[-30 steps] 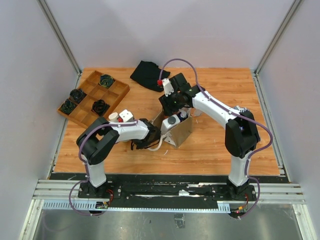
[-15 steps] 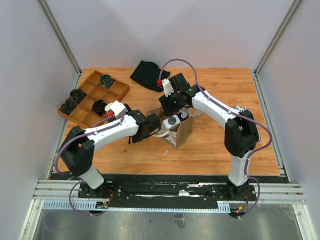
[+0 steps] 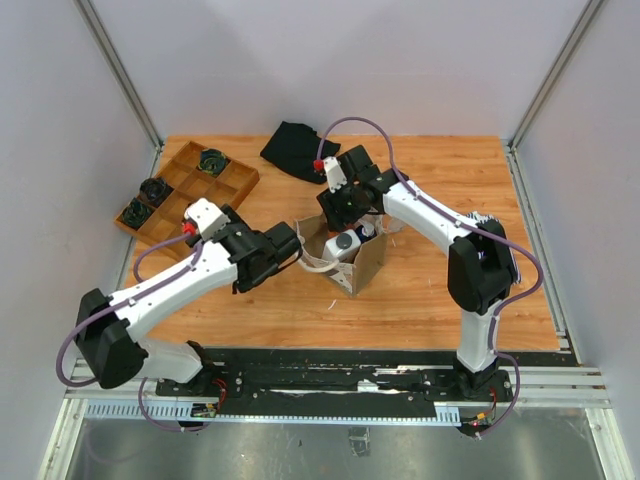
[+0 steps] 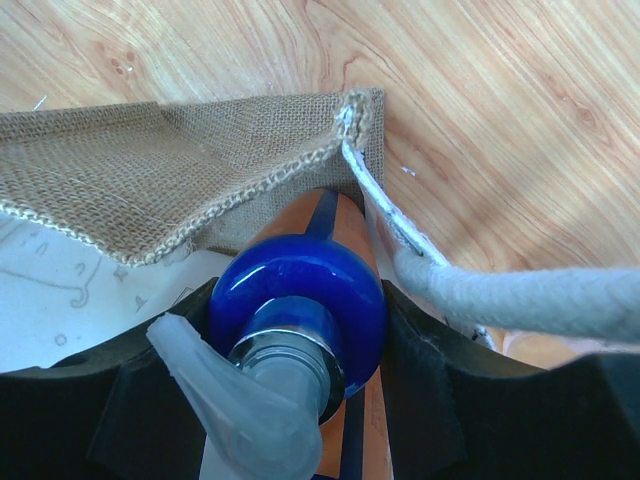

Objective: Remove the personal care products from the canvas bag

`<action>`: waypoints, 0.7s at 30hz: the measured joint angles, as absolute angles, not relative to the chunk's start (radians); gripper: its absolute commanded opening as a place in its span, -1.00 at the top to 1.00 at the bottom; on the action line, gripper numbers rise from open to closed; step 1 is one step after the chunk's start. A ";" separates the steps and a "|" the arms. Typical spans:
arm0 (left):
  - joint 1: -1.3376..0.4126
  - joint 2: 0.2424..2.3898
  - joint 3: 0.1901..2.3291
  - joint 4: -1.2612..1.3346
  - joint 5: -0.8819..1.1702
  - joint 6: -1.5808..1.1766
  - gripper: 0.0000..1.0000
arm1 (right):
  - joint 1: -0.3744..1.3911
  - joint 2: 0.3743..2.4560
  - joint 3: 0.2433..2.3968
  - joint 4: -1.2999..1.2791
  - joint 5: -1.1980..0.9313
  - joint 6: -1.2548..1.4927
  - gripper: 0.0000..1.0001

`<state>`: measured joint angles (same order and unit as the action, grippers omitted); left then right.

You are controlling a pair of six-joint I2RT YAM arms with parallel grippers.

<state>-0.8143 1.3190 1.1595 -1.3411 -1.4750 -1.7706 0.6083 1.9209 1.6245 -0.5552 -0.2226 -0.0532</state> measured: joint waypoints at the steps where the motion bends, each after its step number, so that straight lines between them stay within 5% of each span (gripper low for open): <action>1: -0.815 1.323 1.137 -1.342 -1.476 -1.774 0.99 | 0.608 1.923 1.627 -0.555 -0.223 -0.053 0.99; 11: -0.809 1.558 0.863 -1.336 -1.458 -2.005 0.99 | 0.608 1.934 1.639 -0.551 -0.229 -0.051 0.99; 21: -0.789 1.731 0.876 -1.341 -1.481 -2.063 0.99 | 0.608 1.940 1.647 -0.551 -0.238 -0.054 0.99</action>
<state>-0.7887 1.7309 0.8761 -1.3407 -1.4811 -2.0628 0.6079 1.9404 1.6470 -0.5510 -0.2379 -0.0536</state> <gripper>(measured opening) 0.632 0.568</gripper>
